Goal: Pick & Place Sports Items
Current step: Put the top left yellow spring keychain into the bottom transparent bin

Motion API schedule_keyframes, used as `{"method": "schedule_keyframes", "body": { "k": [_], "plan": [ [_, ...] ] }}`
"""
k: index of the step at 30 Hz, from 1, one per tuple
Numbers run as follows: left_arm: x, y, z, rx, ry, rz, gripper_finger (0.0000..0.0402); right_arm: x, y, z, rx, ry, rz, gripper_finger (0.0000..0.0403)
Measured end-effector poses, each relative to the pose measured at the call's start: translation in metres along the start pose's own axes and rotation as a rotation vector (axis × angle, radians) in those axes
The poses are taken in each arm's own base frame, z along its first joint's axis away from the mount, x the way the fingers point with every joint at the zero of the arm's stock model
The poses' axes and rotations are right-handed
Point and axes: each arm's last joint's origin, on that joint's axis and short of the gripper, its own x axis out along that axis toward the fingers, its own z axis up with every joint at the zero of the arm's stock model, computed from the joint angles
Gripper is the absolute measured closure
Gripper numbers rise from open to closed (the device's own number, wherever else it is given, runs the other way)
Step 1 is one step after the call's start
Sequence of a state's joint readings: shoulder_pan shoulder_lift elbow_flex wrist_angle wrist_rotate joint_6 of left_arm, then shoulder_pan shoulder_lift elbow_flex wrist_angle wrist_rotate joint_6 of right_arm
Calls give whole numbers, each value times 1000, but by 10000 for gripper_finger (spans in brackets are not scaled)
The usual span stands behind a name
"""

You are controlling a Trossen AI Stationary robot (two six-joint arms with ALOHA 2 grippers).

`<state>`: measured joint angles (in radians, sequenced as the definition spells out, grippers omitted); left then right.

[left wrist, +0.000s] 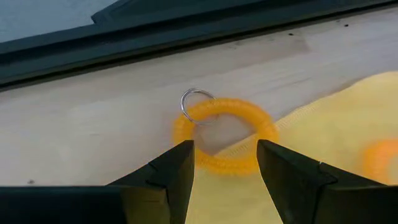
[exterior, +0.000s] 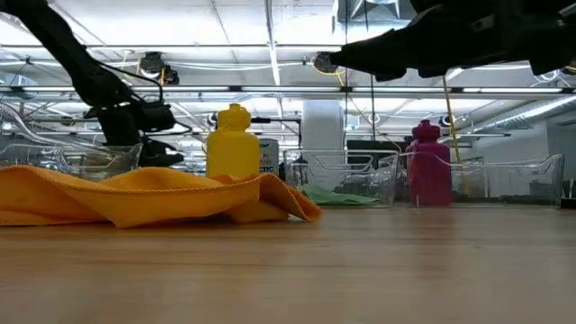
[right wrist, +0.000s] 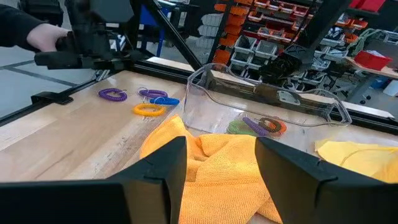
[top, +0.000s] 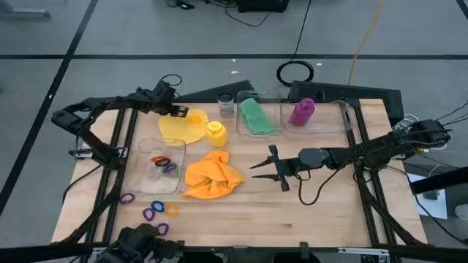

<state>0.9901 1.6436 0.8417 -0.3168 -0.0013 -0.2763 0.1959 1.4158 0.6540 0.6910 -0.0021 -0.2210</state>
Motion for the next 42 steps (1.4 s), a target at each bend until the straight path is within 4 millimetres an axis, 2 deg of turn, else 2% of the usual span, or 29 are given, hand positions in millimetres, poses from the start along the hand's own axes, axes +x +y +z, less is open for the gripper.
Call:
{"method": "schedule_keyframes", "body": {
  "k": [12,24,29,33,42],
  "plan": [
    [1,-1,-2,-18,13,4,264,0,0,0,0,0,0,268],
    [13,1,-4,-13,45,13,401,0,0,0,0,0,0,268],
    [13,2,-2,0,33,10,386,0,0,0,0,0,0,268],
    [9,2,-2,28,30,10,399,0,0,0,0,0,0,268],
    [-18,-1,5,36,-70,-17,398,0,0,0,0,0,0,268]
  ]
}}
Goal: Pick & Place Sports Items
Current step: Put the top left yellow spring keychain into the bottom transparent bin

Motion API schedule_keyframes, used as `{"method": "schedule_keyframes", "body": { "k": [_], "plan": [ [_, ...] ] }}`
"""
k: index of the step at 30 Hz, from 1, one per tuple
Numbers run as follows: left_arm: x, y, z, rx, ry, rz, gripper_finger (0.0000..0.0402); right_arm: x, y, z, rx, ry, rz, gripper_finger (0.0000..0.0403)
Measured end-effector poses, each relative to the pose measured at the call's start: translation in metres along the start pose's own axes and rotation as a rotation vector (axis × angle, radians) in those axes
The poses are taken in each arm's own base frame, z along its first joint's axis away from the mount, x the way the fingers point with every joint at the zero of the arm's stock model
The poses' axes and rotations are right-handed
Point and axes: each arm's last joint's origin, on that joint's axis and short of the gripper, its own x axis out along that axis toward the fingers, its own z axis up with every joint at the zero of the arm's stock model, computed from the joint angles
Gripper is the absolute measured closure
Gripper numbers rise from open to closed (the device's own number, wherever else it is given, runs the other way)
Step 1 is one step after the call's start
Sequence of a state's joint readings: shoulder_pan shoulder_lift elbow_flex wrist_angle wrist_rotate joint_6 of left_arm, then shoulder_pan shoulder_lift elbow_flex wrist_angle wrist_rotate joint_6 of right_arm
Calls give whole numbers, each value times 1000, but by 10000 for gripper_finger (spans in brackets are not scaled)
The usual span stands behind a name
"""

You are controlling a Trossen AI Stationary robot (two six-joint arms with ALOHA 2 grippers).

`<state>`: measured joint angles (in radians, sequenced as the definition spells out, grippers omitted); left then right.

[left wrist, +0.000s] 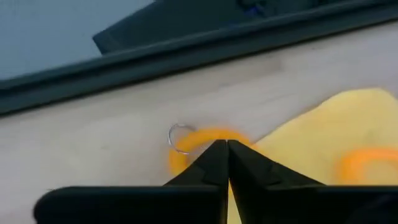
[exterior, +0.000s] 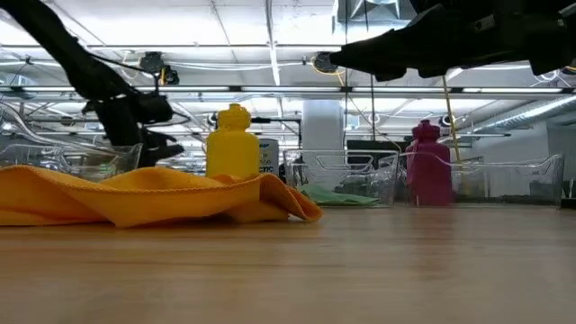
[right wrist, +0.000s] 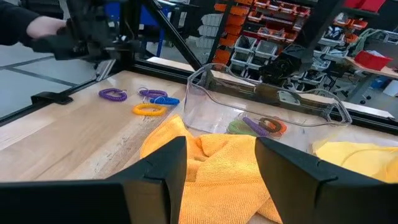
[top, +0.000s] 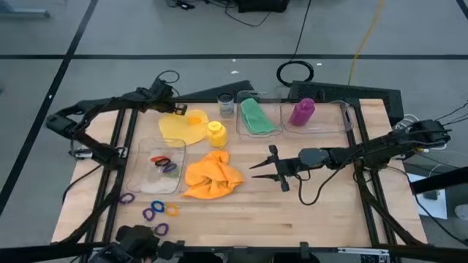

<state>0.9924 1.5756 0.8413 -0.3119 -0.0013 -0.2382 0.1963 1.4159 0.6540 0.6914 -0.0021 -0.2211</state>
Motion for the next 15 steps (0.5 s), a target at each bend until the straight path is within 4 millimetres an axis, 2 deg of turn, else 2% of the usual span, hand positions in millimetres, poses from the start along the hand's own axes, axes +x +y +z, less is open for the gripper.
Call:
{"method": "schedule_keyframes", "body": {
  "k": [7,15],
  "plan": [
    [-7,1,2,-8,-23,-3,359,0,0,0,0,0,0,268],
    [-7,6,1,-28,-7,33,255,0,0,0,0,0,0,268]
  ]
}}
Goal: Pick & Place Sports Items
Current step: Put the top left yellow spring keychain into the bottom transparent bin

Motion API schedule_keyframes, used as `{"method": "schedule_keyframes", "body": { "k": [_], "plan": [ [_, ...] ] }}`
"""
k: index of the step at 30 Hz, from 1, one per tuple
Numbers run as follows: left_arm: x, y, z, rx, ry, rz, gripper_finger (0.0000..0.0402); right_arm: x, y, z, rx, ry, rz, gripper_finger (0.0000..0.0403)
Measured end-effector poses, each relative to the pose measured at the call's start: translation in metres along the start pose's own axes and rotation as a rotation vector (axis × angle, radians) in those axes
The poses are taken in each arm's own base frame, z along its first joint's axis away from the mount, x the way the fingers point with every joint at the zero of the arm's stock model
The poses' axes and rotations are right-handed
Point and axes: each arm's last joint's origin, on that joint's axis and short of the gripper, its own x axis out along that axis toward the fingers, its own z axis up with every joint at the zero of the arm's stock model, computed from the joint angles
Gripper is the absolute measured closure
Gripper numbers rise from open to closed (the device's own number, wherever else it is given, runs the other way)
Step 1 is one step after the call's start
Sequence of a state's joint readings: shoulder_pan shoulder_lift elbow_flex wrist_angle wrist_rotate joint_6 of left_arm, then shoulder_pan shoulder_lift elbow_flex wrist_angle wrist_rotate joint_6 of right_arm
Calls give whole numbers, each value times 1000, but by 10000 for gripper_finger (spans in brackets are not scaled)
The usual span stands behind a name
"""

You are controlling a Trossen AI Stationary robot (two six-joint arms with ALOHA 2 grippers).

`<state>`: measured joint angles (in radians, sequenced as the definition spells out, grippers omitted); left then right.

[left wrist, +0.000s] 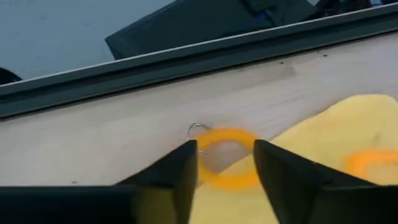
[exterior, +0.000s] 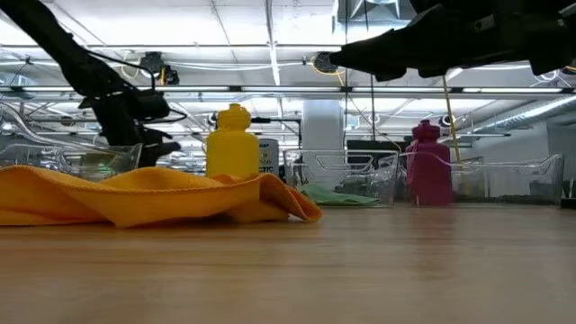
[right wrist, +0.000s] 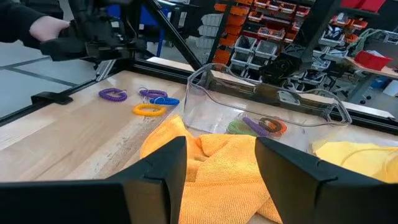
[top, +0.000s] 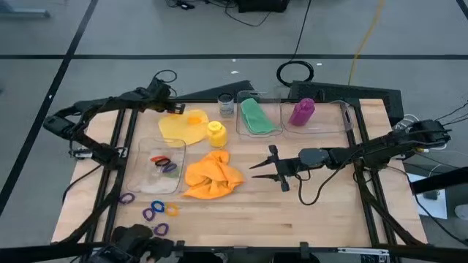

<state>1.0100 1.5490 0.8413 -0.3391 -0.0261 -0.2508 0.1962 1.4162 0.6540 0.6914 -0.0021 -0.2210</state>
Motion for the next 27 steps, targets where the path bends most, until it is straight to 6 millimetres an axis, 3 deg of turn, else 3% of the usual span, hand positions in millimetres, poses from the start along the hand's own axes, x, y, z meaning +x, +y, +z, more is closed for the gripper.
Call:
{"method": "schedule_keyframes", "body": {
  "k": [6,10,20,27],
  "plan": [
    [6,1,-2,-38,15,34,184,0,0,0,0,0,0,268],
    [14,-2,-2,-39,23,15,167,0,0,0,0,0,0,268],
    [18,-4,-4,-58,16,76,217,0,0,0,0,0,0,268],
    [18,-11,-8,-9,58,20,251,0,0,0,1,0,0,268]
  ]
}}
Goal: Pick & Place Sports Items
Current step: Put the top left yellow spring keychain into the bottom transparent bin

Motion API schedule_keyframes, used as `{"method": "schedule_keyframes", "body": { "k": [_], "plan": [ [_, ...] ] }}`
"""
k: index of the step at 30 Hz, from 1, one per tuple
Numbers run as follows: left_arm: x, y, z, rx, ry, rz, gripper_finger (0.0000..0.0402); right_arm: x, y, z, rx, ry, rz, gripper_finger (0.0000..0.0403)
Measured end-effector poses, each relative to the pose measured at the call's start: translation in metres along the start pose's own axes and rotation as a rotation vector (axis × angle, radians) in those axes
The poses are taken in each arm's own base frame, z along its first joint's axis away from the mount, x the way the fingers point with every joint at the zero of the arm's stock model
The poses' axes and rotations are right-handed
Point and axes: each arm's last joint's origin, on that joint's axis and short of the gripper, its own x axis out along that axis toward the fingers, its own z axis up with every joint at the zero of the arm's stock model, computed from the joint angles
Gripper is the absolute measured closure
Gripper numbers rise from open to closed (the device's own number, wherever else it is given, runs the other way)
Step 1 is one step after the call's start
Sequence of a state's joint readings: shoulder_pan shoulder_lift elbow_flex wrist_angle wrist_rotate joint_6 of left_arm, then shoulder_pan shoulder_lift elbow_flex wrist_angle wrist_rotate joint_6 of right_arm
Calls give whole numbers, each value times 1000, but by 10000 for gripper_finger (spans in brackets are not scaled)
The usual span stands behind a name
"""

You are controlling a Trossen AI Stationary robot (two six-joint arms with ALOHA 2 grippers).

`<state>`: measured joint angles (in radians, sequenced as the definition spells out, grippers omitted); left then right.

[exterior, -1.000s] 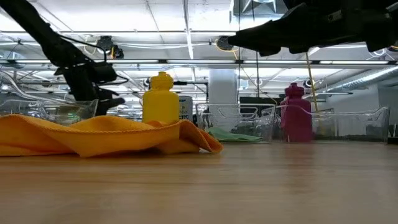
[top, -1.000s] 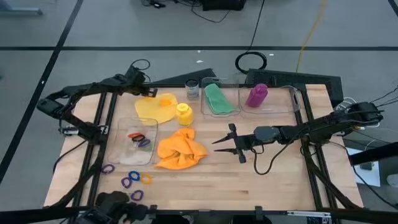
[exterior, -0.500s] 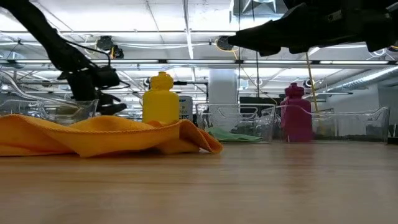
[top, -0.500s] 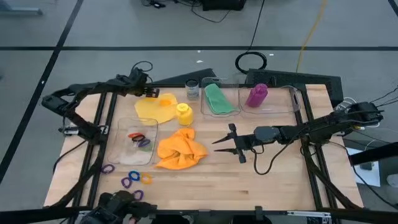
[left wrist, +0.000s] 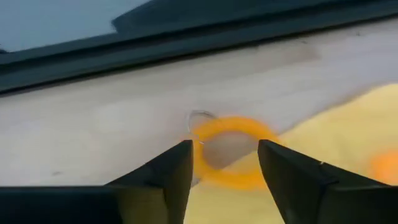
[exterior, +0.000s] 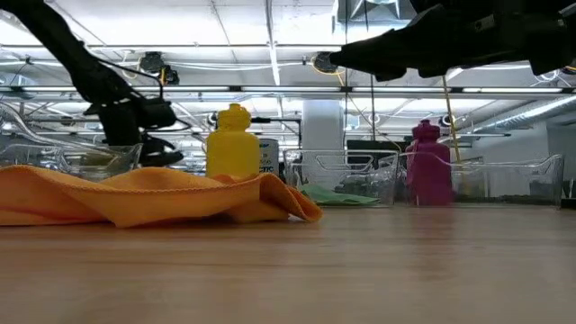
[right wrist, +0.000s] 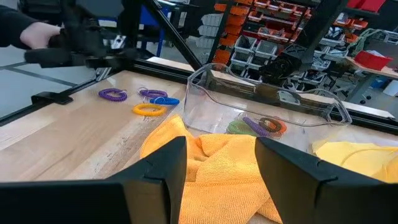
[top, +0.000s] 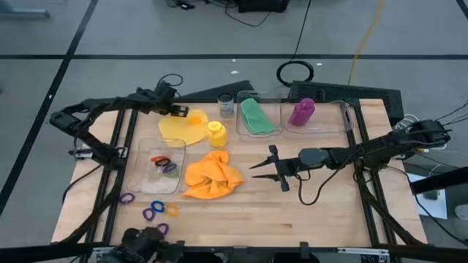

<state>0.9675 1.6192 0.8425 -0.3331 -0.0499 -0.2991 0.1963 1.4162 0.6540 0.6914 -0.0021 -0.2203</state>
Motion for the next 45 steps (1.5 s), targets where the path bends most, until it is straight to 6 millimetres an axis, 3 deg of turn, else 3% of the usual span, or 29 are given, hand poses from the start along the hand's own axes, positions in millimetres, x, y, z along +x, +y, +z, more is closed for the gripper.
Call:
{"method": "schedule_keyframes", "body": {
  "k": [12,17,22,31,34,41,45],
  "plan": [
    [-2,-30,-6,177,-51,-25,252,0,0,0,0,0,0,268],
    [1,-32,-7,184,-43,-7,252,0,0,0,0,0,0,268],
    [20,-29,-12,176,18,15,252,0,0,0,0,0,0,268],
    [30,-33,-3,137,11,12,255,0,0,0,2,0,0,268],
    [28,-33,-1,130,34,13,280,0,0,0,2,0,0,268],
    [23,-37,6,132,64,0,388,0,0,0,2,0,0,268],
    [18,-43,13,145,49,-9,385,0,0,0,3,0,0,268]
  ]
}}
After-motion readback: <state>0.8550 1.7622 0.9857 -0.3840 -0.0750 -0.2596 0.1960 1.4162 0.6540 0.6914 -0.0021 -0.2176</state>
